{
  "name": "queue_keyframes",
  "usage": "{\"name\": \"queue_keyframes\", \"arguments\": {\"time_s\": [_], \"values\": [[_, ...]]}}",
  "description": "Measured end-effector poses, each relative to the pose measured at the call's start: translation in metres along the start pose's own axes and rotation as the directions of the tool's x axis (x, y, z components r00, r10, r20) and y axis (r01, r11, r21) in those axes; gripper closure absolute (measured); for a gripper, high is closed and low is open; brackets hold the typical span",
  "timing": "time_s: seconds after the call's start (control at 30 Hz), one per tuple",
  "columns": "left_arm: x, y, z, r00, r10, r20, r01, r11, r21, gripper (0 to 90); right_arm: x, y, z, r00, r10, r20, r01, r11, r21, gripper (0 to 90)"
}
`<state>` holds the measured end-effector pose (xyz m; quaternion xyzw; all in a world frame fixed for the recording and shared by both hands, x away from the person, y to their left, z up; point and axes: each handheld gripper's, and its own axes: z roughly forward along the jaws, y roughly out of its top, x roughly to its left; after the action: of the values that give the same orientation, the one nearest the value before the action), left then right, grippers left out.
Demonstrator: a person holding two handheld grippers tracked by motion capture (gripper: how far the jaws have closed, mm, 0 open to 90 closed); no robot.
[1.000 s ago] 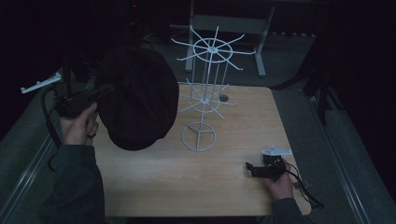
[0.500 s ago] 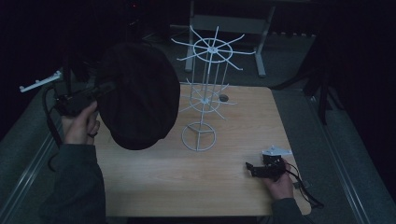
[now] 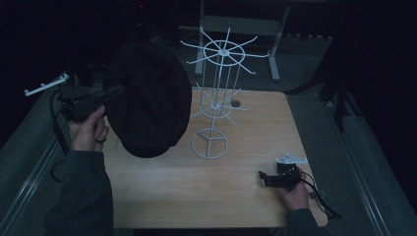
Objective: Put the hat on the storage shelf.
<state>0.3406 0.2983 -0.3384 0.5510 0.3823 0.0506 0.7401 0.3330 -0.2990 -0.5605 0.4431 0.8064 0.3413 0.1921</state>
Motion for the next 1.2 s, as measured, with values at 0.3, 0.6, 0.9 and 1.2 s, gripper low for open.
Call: {"name": "queue_keyframes", "arguments": {"time_s": [0.3, 0.6, 0.9, 1.2], "values": [[-0.001, 0.0, 0.001, 0.9997, -0.007, 0.021, 0.007, 1.0, -0.006, 74.6, 0.0, 0.0, 0.0, 1.0, 0.0, 0.0, 0.0, 1.0, 0.0, 11.6], [-0.003, 0.001, 0.006, 0.9985, -0.015, 0.052, 0.016, 0.9998, -0.015, 74.5, 0.0, 0.0, 0.0, 1.0, 0.0, 0.0, 0.0, 1.0, 0.0, 11.5], [-0.005, 0.002, 0.008, 0.9978, -0.016, 0.065, 0.018, 0.9996, -0.021, 74.5, 0.0, 0.0, 0.0, 1.0, 0.0, 0.0, 0.0, 1.0, 0.0, 11.6], [-0.015, 0.006, 0.017, 0.9967, 0.007, 0.08, -0.006, 0.9999, -0.008, 74.4, 0.0, 0.0, 0.0, 1.0, 0.0, 0.0, 0.0, 1.0, 0.0, 11.5]]}}
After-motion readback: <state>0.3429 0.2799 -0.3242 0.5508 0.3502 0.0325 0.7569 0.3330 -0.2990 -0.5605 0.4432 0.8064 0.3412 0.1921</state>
